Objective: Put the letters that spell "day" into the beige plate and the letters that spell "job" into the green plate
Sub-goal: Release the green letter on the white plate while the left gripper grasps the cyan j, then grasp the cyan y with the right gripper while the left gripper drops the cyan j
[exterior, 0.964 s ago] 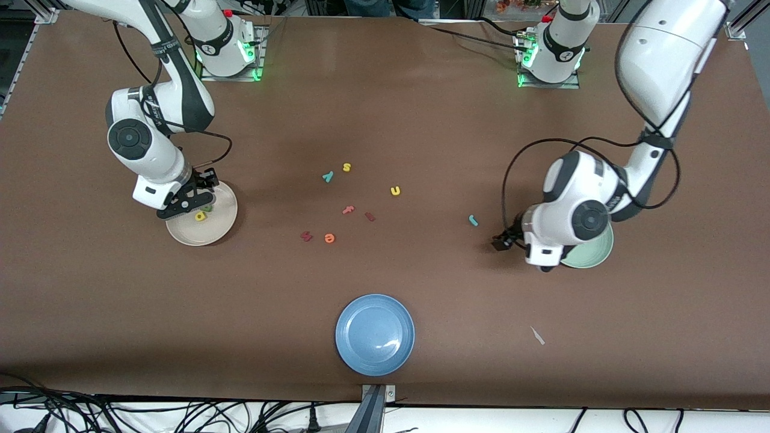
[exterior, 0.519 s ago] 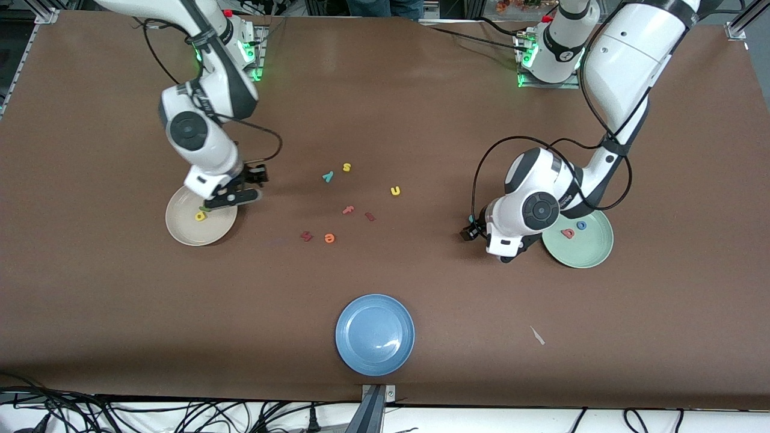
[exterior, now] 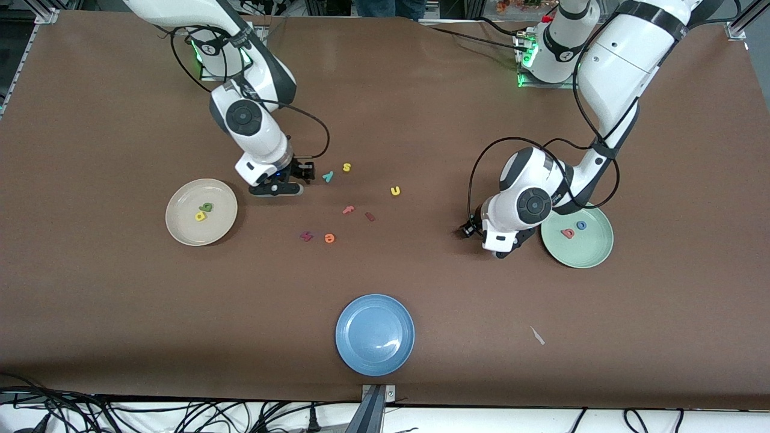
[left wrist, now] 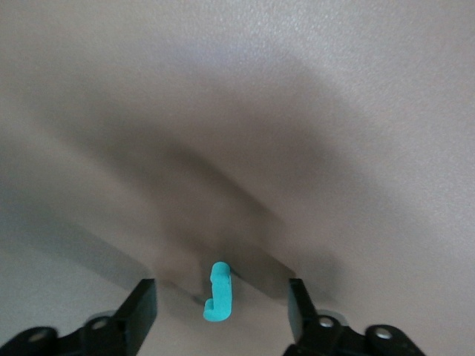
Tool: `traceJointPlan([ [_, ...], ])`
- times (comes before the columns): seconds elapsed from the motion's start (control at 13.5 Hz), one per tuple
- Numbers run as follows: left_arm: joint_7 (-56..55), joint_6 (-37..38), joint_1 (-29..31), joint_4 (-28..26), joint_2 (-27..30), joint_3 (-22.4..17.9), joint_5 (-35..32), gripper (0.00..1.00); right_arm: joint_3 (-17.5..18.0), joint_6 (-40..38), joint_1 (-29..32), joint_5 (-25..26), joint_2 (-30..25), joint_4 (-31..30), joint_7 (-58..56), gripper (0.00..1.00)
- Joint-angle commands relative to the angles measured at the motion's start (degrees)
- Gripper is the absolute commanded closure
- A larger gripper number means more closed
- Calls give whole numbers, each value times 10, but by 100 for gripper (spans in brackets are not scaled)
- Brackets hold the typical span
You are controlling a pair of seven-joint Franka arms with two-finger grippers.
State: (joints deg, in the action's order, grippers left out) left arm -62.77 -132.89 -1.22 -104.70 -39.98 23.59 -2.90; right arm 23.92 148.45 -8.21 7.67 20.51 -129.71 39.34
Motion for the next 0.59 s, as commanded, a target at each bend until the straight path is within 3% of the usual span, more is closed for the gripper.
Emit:
traceJointPlan([
  [0.0,-17,-7,-6,-9,8,-4,-14,48,2,29,-35,-1,14,1,85,31],
  [0.37,-15,-7,-5,-9,8,-4,-15,94,-3,32,-65,-1,21,3,149,32],
  [0.52,-14,-7,-4,-9,8,-4,-14,100,-6,35,-65,-1,26,3,149,34],
])
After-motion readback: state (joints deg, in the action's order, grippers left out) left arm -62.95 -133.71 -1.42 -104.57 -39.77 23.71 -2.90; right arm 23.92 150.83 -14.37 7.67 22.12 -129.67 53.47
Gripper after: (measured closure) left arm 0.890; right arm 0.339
